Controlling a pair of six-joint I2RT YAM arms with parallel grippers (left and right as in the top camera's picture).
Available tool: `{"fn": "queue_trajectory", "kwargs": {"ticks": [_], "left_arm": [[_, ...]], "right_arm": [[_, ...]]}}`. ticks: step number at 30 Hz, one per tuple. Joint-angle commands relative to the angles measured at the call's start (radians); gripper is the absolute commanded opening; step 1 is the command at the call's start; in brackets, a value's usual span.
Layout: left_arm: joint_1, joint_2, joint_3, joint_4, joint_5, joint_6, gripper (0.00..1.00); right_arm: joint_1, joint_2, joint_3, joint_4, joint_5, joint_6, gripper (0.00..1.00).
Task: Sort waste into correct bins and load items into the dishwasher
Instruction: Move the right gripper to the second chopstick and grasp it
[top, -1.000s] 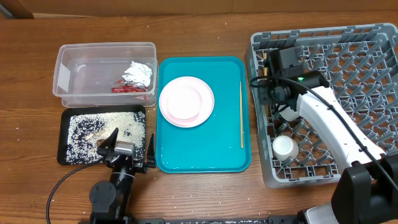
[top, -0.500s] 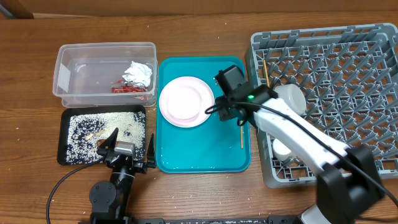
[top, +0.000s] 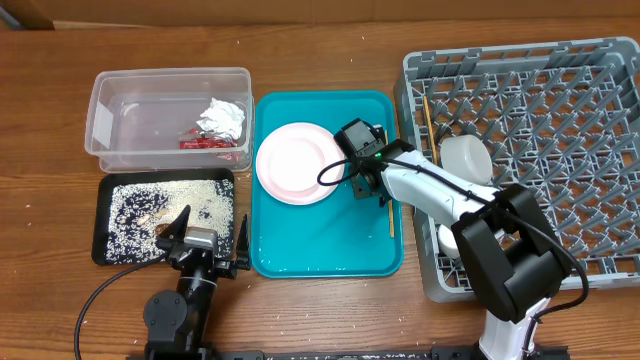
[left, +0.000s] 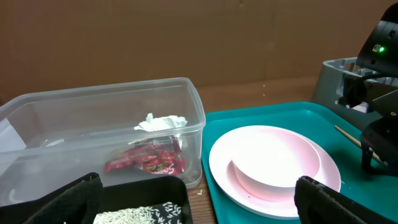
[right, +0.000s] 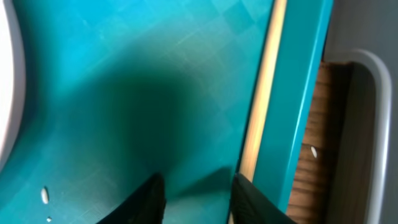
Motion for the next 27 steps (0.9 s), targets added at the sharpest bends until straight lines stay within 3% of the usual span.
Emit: {"fn": "queue_trajectory", "kwargs": {"ticks": [1, 10, 20, 27], "left_arm": [[0.003, -0.011, -0.006, 0.001, 0.004, -0.006, 1.0], [0.003, -0.011, -0.006, 0.001, 0.003, -0.006, 1.0], [0.003, -0.011, -0.006, 0.001, 0.003, -0.006, 1.0], [0.003, -0.011, -0.006, 0.001, 0.003, -0.006, 1.0]], "right_arm": [[0.002, 0.04, -0.009, -0.018, 0.014, 0.004, 0.33], [0.005, -0.079, 0.014, -0.045, 0.024, 0.004, 0.37], [-0.003, -0.004, -0.033, -0.024, -0.03, 0.027, 0.38], [0.002, 0.008, -0.03, -0.036, -0.038, 0.026, 0.32]]}}
